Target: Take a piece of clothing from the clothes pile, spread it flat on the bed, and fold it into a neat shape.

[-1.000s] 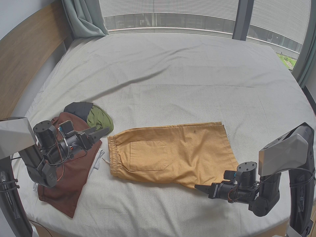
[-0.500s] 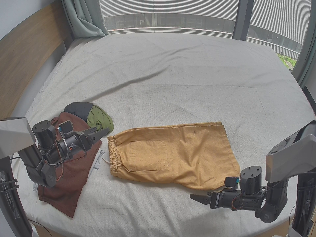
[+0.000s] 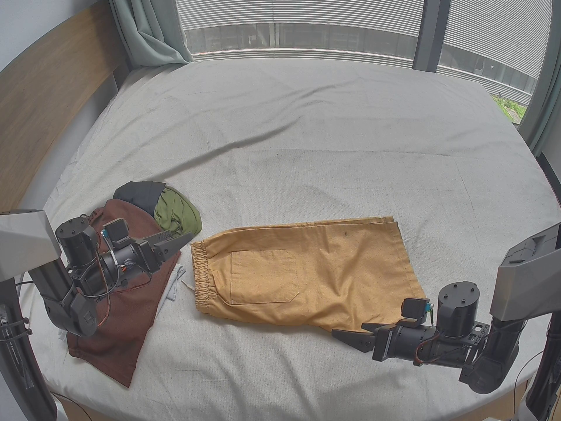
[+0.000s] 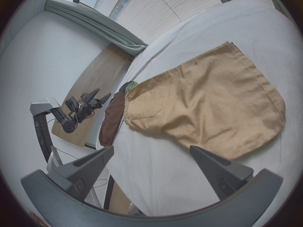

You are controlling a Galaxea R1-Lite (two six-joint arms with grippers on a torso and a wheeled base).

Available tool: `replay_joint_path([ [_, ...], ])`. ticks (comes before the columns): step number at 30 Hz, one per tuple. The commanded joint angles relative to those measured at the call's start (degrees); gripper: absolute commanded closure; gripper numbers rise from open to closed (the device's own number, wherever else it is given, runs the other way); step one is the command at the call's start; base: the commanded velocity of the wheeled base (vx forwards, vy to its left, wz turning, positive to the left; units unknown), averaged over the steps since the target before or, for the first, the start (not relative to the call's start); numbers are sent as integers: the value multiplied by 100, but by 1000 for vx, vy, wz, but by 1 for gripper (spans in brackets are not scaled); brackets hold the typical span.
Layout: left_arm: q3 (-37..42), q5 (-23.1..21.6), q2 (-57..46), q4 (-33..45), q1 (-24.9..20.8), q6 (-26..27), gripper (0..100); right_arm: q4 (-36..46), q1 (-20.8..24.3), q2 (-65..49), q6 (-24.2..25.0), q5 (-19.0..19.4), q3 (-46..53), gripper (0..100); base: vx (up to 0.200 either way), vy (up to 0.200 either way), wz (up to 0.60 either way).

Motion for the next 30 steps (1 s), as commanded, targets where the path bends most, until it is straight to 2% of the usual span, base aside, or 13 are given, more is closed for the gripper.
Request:
replay_joint_path([
  [1,83,-68,-48,-1,-16,18,0,-8,-60,-136,-26,-6,-300,0,0,0,0],
  [3,92,-77,-48,-1,-16,27,0,-8,-157,-241,-43,3,-467,0,0,0,0],
  [7,92,-77,-39,-1,11,115,0,-8,-455,-443,-43,363,-801,0,0,0,0],
  [11,92,-86,-30,-1,28,264,0,-8,-535,-479,-35,539,-836,0,0,0,0],
  [30,83,-147,14,-1,11,326,0,-17,-675,-470,-35,557,-854,0,0,0,0],
])
